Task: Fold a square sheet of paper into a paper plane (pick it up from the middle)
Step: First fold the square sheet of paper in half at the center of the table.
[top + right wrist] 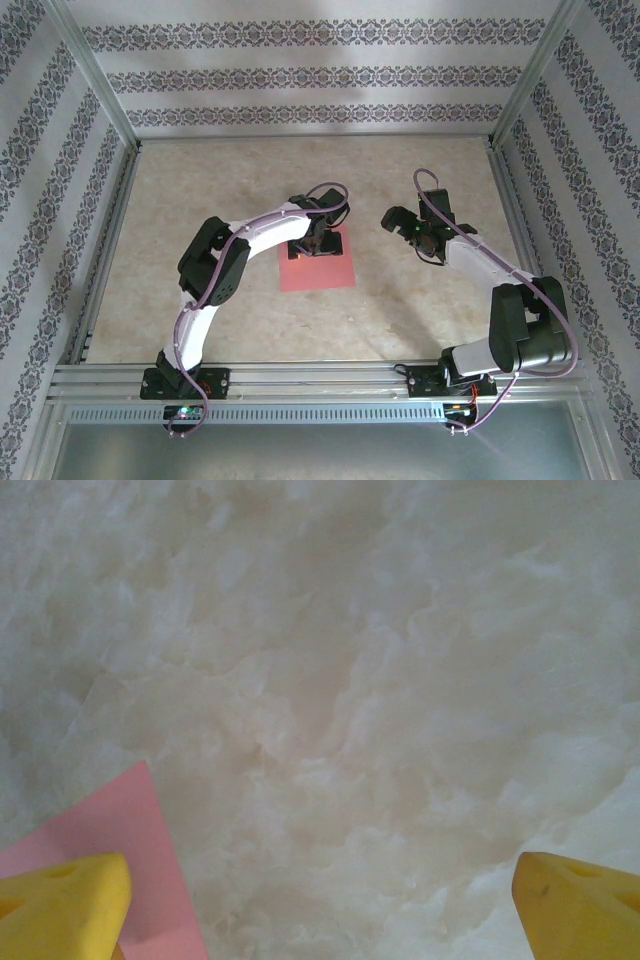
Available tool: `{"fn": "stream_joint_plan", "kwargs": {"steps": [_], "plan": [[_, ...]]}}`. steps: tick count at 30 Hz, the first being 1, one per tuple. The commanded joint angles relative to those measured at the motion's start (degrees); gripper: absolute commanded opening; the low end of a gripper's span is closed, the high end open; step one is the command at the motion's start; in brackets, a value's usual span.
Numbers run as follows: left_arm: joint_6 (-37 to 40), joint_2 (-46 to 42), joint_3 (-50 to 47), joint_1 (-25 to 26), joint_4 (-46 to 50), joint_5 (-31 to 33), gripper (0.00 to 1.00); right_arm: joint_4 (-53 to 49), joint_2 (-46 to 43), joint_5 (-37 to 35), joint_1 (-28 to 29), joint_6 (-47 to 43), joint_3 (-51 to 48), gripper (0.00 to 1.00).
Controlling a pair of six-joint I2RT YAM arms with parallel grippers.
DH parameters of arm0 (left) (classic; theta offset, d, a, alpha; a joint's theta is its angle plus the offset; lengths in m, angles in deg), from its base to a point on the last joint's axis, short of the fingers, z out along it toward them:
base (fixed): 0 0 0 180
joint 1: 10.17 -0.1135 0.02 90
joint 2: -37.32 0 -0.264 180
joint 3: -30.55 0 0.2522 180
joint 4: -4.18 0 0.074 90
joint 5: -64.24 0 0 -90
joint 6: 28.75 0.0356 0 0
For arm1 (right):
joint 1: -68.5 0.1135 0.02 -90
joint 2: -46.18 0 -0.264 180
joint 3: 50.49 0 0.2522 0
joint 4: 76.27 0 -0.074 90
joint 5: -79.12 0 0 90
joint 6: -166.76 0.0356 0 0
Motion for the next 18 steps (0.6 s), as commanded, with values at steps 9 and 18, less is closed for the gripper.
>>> {"fn": "stream_joint_plan", "kwargs": {"steps": [9, 18], "plan": [[-4.51, 4.32, 4.79, 1.08, 9.10, 1.33, 0.79, 0.71, 1.12, 1.95, -0.18, 0.15, -0.49, 0.98], [-5.11, 6.84, 4.30, 1.10, 9.40, 0.96, 0.78, 0.77, 1.59, 2.40, -0.14, 0.25, 0.13, 0.98]]}}
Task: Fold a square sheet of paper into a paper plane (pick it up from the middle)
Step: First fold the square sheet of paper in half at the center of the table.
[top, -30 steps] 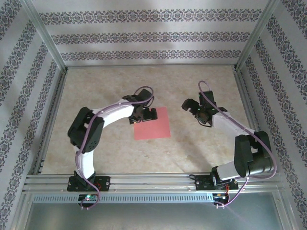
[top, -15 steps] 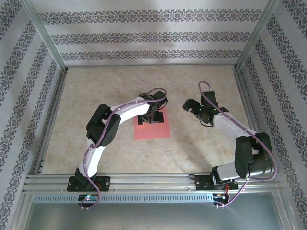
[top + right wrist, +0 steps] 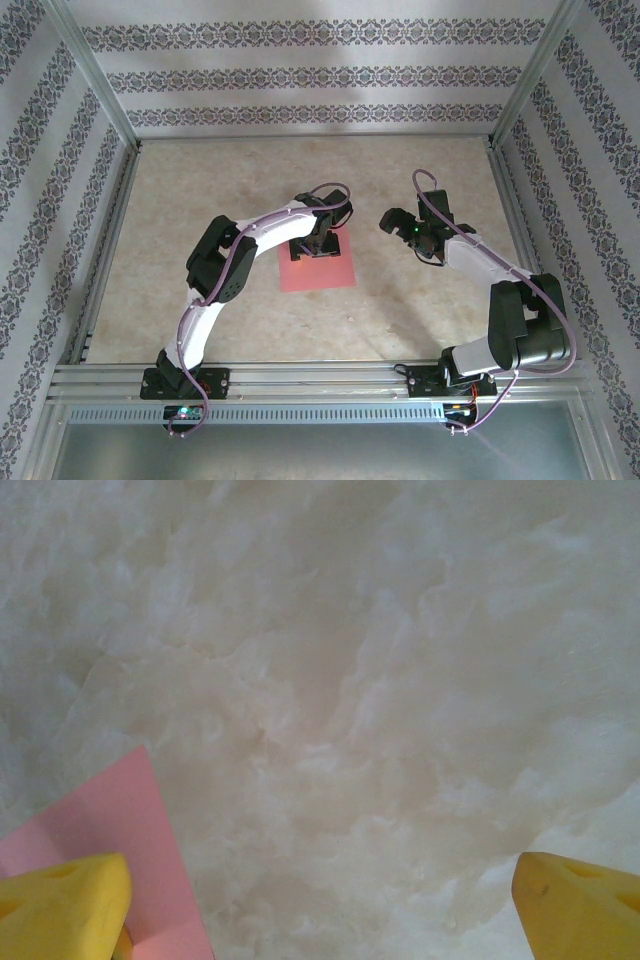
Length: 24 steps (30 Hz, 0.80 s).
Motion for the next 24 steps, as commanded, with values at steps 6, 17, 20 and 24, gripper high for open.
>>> {"fn": "stream_joint_plan", "kwargs": {"steps": [6, 17, 20, 24], "plan": [[-1.86, 4.13, -1.51, 0.73, 2.77, -0.80, 0.74, 0.65, 0.84, 0.75, -0.11, 0.49, 0.15, 0.98], [-1.69, 3.36, -1.99, 0.73, 2.04, -1.00, 0.62, 0.59, 1.52, 0.84, 0.27, 0.75, 0.67, 0.98], [-1.21, 1.36, -2.88, 0.68, 0.56, -1.24, 0.51, 0.63, 1.53, 0.84, 0.31, 0.93, 0.82, 0.98], [1.47, -3.72, -5.08, 0.25, -4.37, -3.87, 0.40, 0.74, 1.44, 0.83, 0.35, 0.97, 0.85, 0.98]]}}
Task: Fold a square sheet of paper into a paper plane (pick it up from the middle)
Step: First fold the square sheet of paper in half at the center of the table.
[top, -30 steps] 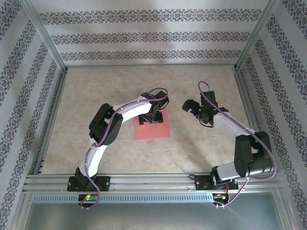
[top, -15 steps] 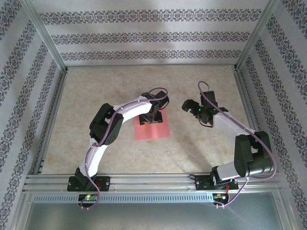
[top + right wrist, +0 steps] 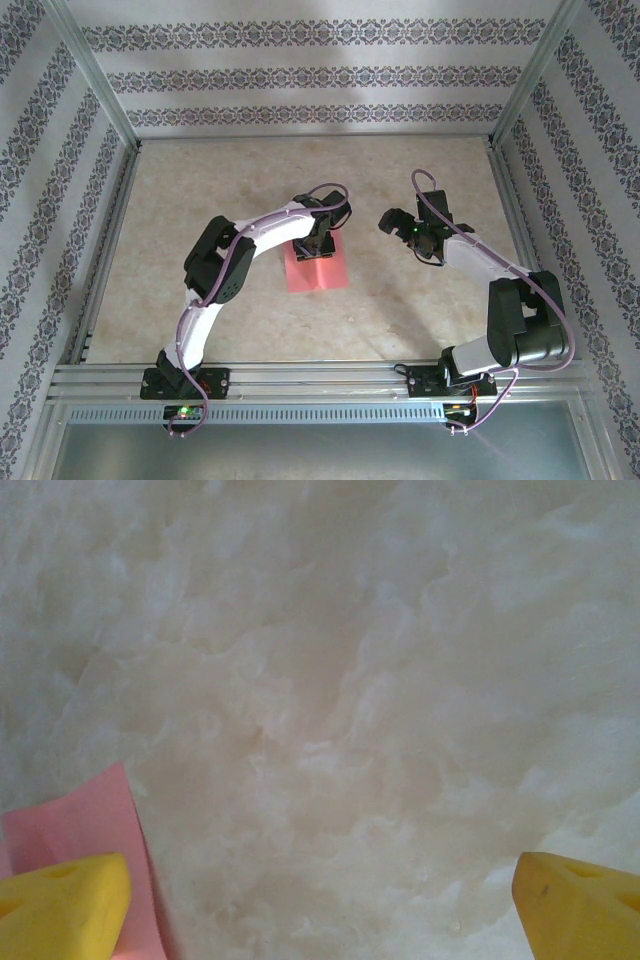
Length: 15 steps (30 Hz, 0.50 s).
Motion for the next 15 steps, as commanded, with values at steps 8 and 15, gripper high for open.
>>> {"fn": "stream_joint_plan", "kwargs": {"steps": [8, 15], "plan": [[5.71, -17.84, -17.79, -5.67, -30.43, -29.64, 0.30, 13.44, -2.84, 9.77, -1.67, -0.52, -4.38, 0.98], [-5.50, -22.63, -33.52, -11.76, -61.02, -41.93, 0.25, 25.94, -5.52, 22.87, -2.85, 3.06, -9.02, 0.91]]}}
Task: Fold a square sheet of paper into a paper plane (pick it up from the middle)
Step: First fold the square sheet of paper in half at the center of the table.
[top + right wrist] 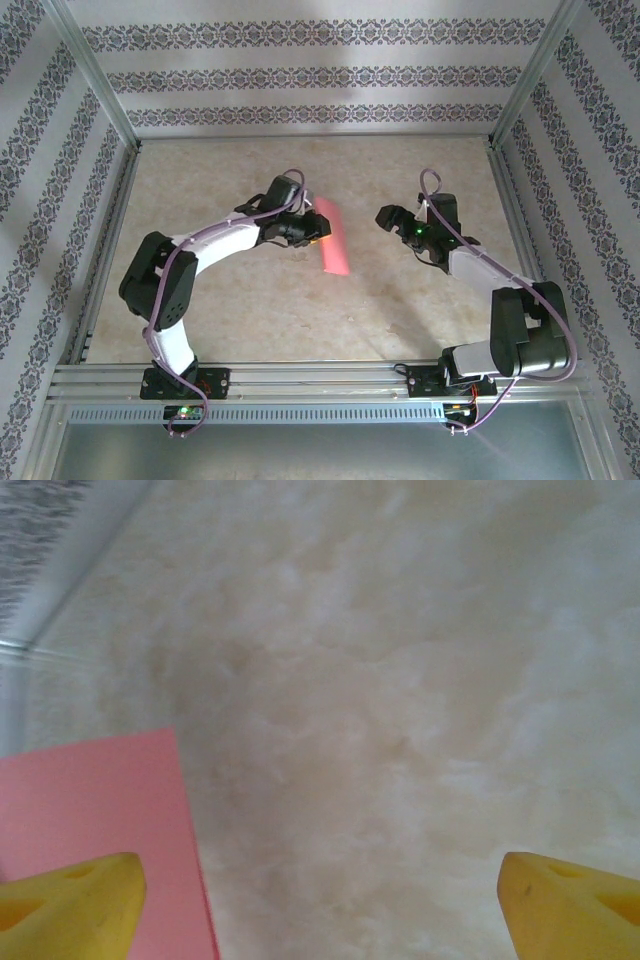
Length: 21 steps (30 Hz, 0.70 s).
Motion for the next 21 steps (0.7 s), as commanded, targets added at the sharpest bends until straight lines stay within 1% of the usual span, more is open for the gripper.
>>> {"fn": "stream_joint_plan", "kwargs": {"steps": [1, 4, 7, 9, 12, 16, 21], "plan": [[-6.87, 0.95, -5.76, -2.16, -20.38, -9.08, 0.25, 8.47, -1.71, 7.80, -0.59, 2.71, -1.88, 0.91], [-6.82, 2.94, -7.75, -3.33, -23.20, -9.88, 0.25, 8.83, -1.42, 8.67, -0.53, 3.72, -2.67, 0.91], [-4.36, 5.53, -7.74, -3.96, -21.35, -9.74, 0.25, 9.45, -1.01, 10.37, -0.60, 4.01, -3.57, 0.90], [-2.26, 7.16, -7.09, -4.33, -18.53, -9.59, 0.25, 9.39, -1.03, 11.18, -0.63, 3.75, -4.06, 0.87], [2.15, 9.12, -5.43, -4.44, -11.96, -8.79, 0.26, 5.86, -1.80, 10.08, -1.45, 2.69, -3.99, 0.84], [7.22, 10.17, -3.53, -4.46, -4.10, -6.33, 0.26, 0.60, -2.97, 7.66, -5.23, 0.84, -3.94, 0.82], [11.04, 10.77, -1.26, -4.48, 3.24, -3.32, 0.26, -1.30, -0.35, 8.26, -9.82, -0.45, -3.71, 0.79]]}}
